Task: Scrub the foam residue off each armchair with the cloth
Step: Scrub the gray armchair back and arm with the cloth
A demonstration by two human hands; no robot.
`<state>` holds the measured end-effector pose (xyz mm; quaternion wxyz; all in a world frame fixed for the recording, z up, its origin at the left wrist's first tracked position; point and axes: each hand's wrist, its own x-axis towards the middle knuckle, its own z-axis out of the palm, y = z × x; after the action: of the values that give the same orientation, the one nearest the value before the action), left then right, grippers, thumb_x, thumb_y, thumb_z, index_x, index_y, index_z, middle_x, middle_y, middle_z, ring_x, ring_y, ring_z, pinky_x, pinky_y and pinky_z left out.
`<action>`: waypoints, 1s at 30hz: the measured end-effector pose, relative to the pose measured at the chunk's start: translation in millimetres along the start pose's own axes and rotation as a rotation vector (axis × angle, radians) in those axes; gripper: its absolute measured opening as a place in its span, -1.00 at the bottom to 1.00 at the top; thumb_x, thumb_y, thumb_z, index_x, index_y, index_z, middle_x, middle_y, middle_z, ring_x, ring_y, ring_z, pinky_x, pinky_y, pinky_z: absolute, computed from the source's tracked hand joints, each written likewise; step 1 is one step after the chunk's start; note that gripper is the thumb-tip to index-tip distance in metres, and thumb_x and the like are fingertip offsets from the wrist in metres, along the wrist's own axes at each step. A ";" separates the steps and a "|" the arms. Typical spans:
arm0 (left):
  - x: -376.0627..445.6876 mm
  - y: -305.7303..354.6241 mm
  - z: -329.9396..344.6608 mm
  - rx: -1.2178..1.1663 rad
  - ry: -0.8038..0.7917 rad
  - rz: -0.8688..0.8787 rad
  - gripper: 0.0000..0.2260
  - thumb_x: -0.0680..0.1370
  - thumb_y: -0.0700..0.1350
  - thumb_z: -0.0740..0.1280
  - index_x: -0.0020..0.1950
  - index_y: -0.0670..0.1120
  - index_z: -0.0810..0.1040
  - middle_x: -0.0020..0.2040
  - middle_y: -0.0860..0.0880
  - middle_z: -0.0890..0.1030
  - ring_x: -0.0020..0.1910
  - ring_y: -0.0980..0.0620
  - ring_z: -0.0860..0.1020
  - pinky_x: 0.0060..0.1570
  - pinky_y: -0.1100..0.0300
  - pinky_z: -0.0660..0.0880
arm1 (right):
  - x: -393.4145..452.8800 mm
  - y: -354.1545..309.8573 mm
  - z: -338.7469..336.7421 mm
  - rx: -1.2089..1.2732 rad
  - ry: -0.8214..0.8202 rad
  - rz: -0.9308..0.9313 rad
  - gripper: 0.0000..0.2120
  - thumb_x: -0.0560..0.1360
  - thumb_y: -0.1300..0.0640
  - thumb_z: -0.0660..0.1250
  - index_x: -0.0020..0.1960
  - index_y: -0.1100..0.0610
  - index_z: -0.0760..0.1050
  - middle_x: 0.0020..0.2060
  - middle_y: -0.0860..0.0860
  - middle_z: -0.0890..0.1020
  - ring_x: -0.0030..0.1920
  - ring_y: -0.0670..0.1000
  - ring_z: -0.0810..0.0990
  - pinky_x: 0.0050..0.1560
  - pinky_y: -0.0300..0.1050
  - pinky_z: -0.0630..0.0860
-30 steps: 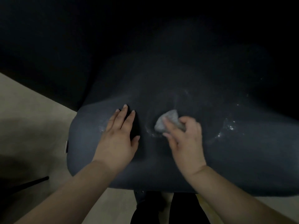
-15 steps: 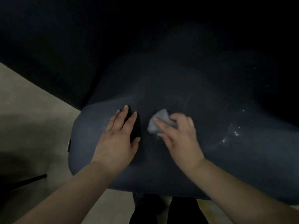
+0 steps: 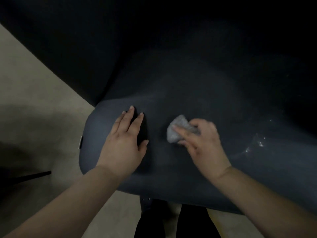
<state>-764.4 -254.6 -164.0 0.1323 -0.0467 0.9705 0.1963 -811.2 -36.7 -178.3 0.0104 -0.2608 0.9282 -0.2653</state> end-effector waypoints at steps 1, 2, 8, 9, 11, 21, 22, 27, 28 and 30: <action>-1.4 0.2 0.4 0.001 0.003 -0.004 -0.34 0.52 0.05 0.33 0.55 0.00 0.13 0.58 -0.01 0.02 0.54 0.00 -0.02 0.41 0.28 -0.20 | 6.0 7.2 -2.2 -0.012 0.061 0.058 -0.59 0.36 0.28 0.49 0.18 0.04 0.61 -0.01 0.23 0.53 -0.13 0.25 0.47 -0.05 -0.03 0.44; -2.6 1.0 1.2 -0.001 0.005 -0.009 -0.34 0.52 0.05 0.32 0.56 0.01 0.12 0.58 0.00 0.01 0.54 0.01 -0.03 0.41 0.28 -0.20 | 15.7 12.2 -2.9 -0.021 0.120 0.132 -0.59 0.38 0.30 0.47 0.20 0.04 0.60 0.00 0.24 0.51 -0.10 0.27 0.45 -0.03 -0.01 0.42; -3.5 13.7 4.7 -0.076 0.029 -0.062 -0.35 0.54 -0.01 0.31 0.56 -0.02 0.10 0.58 -0.03 -0.02 0.55 0.00 -0.08 0.45 0.25 -0.21 | 26.7 -23.4 22.6 0.038 0.085 0.113 -0.58 0.39 0.26 0.46 0.23 0.03 0.58 0.05 0.22 0.51 -0.05 0.26 0.45 -0.05 0.12 0.50; -3.1 14.9 4.3 -0.085 0.026 -0.067 -0.35 0.54 -0.02 0.31 0.56 -0.03 0.10 0.58 -0.03 -0.02 0.55 0.00 -0.08 0.44 0.27 -0.22 | 7.8 -26.4 23.2 0.024 0.029 0.024 -0.55 0.38 0.27 0.48 0.23 0.00 0.58 0.04 0.19 0.53 -0.06 0.22 0.46 -0.07 0.08 0.50; -3.2 15.8 2.8 -0.096 0.017 -0.073 -0.36 0.55 -0.01 0.30 0.56 -0.03 0.09 0.59 -0.02 -0.04 0.54 0.01 -0.09 0.41 0.31 -0.26 | -28.4 -20.6 14.5 -0.002 -0.036 -0.025 -0.52 0.36 0.28 0.50 0.23 -0.02 0.58 0.02 0.16 0.55 -0.07 0.17 0.47 -0.07 0.02 0.50; 3.5 48.5 6.6 -0.087 -0.085 0.014 -0.36 0.55 0.01 0.30 0.56 0.03 0.08 0.59 0.01 -0.06 0.54 0.03 -0.12 0.43 0.25 -0.20 | -14.3 -3.6 15.7 -0.008 0.204 0.258 -0.50 0.38 0.27 0.46 0.28 -0.02 0.53 0.07 0.21 0.49 -0.04 0.25 0.45 -0.07 0.18 0.51; 5.8 52.2 7.5 -0.091 -0.095 0.027 -0.36 0.55 0.00 0.30 0.56 0.04 0.08 0.59 0.02 -0.07 0.54 0.03 -0.13 0.43 0.25 -0.19 | -35.3 -6.6 16.6 -0.020 0.147 0.172 -0.47 0.37 0.27 0.48 0.29 -0.04 0.52 0.07 0.18 0.50 -0.05 0.23 0.47 -0.07 0.14 0.52; 14.1 70.0 13.3 -0.033 -0.128 0.088 -0.36 0.55 0.02 0.29 0.56 0.04 0.08 0.58 0.08 -0.09 0.54 0.06 -0.13 0.49 0.15 -0.09 | -85.9 49.7 -26.2 -0.179 0.218 0.215 -0.69 0.46 0.11 0.31 0.19 0.01 0.60 0.05 0.20 0.46 -0.02 0.18 0.41 0.01 0.07 0.42; 16.0 73.8 14.4 -0.024 -0.127 0.092 -0.36 0.55 0.02 0.29 0.56 0.04 0.08 0.58 0.07 -0.08 0.54 0.05 -0.13 0.50 0.13 -0.08 | -81.3 62.4 -33.5 -0.190 0.261 0.311 -0.70 0.47 0.11 0.33 0.20 0.02 0.59 0.05 0.24 0.47 -0.02 0.22 0.40 0.02 0.09 0.43; 20.4 82.3 17.2 -0.013 -0.122 0.095 -0.37 0.55 0.02 0.29 0.56 0.04 0.09 0.58 0.06 -0.06 0.54 0.02 -0.12 0.50 0.11 -0.06 | -68.5 67.8 -36.1 -0.165 0.317 0.480 -0.67 0.47 0.17 0.40 0.23 0.05 0.59 0.05 0.29 0.47 -0.02 0.29 0.41 0.02 0.14 0.46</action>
<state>-791.6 -173.0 -154.6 0.1816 0.0105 0.9605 0.2108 -790.2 63.5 -189.2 -0.0936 0.0109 0.9718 -0.2163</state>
